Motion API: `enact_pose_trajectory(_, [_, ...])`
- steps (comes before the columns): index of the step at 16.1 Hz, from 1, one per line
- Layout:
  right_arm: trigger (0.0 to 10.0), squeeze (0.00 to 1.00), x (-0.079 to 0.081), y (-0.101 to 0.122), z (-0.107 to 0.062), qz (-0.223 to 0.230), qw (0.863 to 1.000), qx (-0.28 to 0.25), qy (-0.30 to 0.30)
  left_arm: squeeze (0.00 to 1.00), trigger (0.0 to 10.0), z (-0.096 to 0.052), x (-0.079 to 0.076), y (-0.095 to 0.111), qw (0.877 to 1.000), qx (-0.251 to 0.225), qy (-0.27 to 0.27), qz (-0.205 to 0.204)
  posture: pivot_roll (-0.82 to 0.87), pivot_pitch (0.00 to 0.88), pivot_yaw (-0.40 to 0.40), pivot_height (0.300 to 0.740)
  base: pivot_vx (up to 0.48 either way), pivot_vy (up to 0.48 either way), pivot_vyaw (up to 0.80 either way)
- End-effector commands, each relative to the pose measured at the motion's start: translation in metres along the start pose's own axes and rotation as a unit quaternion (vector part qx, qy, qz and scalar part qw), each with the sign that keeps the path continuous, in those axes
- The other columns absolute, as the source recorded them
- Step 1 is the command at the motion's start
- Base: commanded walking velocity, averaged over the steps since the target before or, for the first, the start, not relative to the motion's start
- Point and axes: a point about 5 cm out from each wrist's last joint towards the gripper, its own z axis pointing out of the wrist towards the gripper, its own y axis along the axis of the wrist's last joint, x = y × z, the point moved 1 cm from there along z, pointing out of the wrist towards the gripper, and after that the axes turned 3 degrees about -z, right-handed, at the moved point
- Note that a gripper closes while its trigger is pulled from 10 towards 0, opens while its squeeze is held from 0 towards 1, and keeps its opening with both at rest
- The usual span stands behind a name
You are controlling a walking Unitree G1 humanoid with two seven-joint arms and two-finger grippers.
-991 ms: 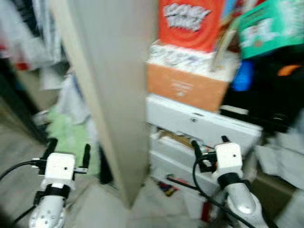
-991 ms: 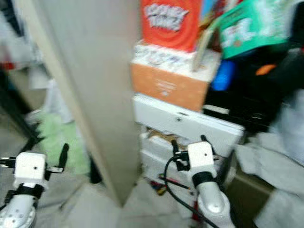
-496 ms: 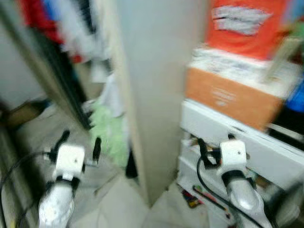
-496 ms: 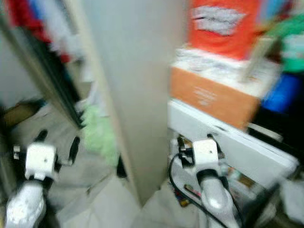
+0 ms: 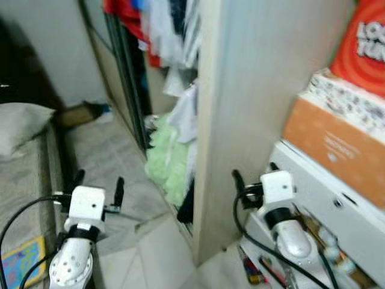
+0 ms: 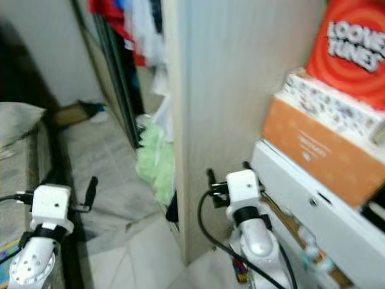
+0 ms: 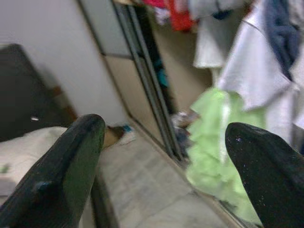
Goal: Clean up the room
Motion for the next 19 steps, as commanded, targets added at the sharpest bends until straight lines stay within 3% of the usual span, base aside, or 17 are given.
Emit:
enact_pose_trajectory(1, [10.0, 0.00, -0.0061, -0.0027, -0.0008, -0.007, 1.000, 0.005, -0.002, 0.00, 10.0, -0.0013, -0.0030, 0.0016, 1.000, -0.003, 0.000, -0.001, -0.01, 0.000, -0.003, 0.740, 0.000, 0.000, 0.80])
enact_pose_trajectory(19, [10.0, 0.00, -0.0052, 0.0003, 0.0060, -0.021, 1.000, -0.007, 0.005, 0.00, 10.0, 0.0046, -0.0067, 0.0035, 1.000, -0.017, 0.004, 0.001, -0.01, 0.000, -0.012, 0.740, 0.000, 0.000, 0.80])
